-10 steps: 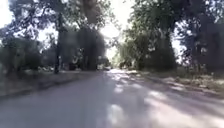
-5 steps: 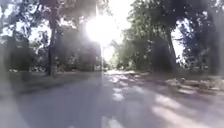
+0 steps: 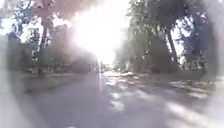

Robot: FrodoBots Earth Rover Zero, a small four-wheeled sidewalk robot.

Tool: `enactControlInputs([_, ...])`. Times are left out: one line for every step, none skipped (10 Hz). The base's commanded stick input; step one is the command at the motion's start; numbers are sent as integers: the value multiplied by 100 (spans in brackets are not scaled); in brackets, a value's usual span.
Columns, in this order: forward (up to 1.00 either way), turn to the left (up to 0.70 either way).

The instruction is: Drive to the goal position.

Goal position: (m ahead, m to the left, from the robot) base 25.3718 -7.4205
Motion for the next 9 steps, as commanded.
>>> enactControlInputs([100, 0])
enactControlInputs([100, 0])
enactControlInputs([100, 0])
enactControlInputs([100, 0])
enactControlInputs([100, 0])
enactControlInputs([100, 0])
enactControlInputs([100, 0])
enactControlInputs([100, 38])
enactControlInputs([100, 29])
